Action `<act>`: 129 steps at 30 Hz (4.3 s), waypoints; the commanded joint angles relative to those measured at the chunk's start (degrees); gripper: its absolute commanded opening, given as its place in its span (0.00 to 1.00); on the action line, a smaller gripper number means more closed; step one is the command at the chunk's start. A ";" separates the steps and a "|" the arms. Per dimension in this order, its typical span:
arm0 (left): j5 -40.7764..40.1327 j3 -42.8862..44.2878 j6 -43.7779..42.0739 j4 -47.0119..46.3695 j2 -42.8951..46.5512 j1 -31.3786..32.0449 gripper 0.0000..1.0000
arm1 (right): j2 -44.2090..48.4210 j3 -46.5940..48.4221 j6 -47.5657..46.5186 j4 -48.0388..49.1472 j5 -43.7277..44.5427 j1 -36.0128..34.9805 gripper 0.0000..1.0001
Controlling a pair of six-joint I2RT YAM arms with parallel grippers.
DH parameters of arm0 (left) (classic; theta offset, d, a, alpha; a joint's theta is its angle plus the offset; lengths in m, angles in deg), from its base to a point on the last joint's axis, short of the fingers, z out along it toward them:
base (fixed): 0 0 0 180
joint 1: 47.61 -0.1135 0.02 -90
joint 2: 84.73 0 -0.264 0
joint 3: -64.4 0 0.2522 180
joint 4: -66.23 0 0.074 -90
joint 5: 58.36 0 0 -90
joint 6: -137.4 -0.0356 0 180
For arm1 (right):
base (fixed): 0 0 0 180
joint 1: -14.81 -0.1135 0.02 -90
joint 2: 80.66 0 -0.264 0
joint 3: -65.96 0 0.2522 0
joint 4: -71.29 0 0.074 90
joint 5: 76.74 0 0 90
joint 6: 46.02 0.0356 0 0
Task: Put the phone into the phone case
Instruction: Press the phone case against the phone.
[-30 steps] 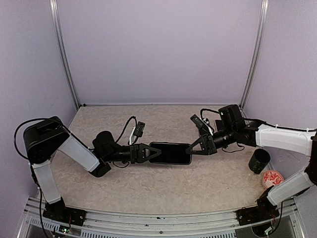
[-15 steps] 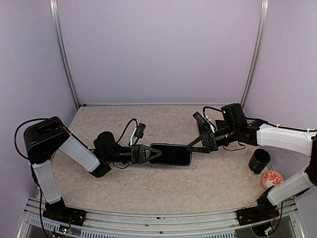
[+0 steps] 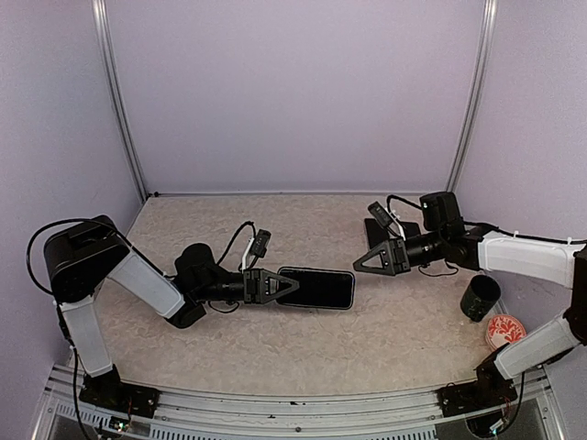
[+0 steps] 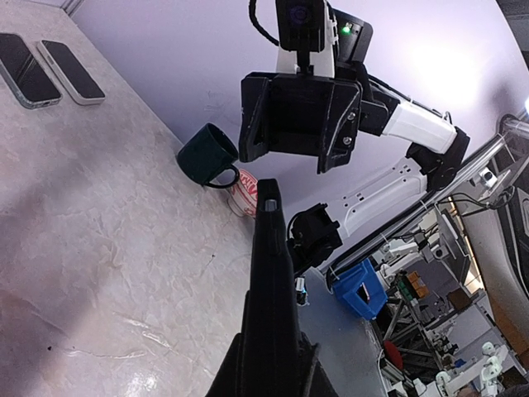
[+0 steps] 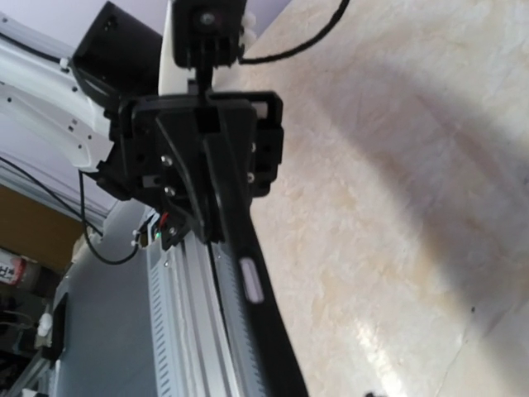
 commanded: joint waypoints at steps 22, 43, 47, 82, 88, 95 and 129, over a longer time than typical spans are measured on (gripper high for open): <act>-2.96 -1.48 0.03 -5.76 2.02 -0.71 0.00 | -3.39 -7.20 3.75 7.34 -2.69 -5.02 0.45; -3.27 -4.24 1.97 -12.79 1.85 -1.46 0.00 | -4.35 -8.14 6.08 10.39 -1.34 -5.67 0.49; -3.18 -4.15 2.31 -13.30 1.32 -1.33 0.00 | -5.24 -8.39 8.45 13.70 -2.67 -6.20 0.48; -2.71 -3.67 2.69 -13.41 0.17 -0.89 0.00 | -7.68 -3.59 6.54 11.15 1.44 -9.30 0.32; -1.87 -3.58 2.66 -13.75 0.56 -0.89 0.00 | -6.74 -3.31 7.97 12.99 -0.57 -9.04 0.40; -1.37 -3.62 2.87 -14.12 0.66 -0.56 0.00 | -7.51 -2.42 9.90 12.83 0.11 -7.63 0.42; -2.77 -3.62 2.74 -13.59 -1.18 0.25 0.69 | -6.55 -2.47 13.65 18.95 -3.82 -6.41 0.00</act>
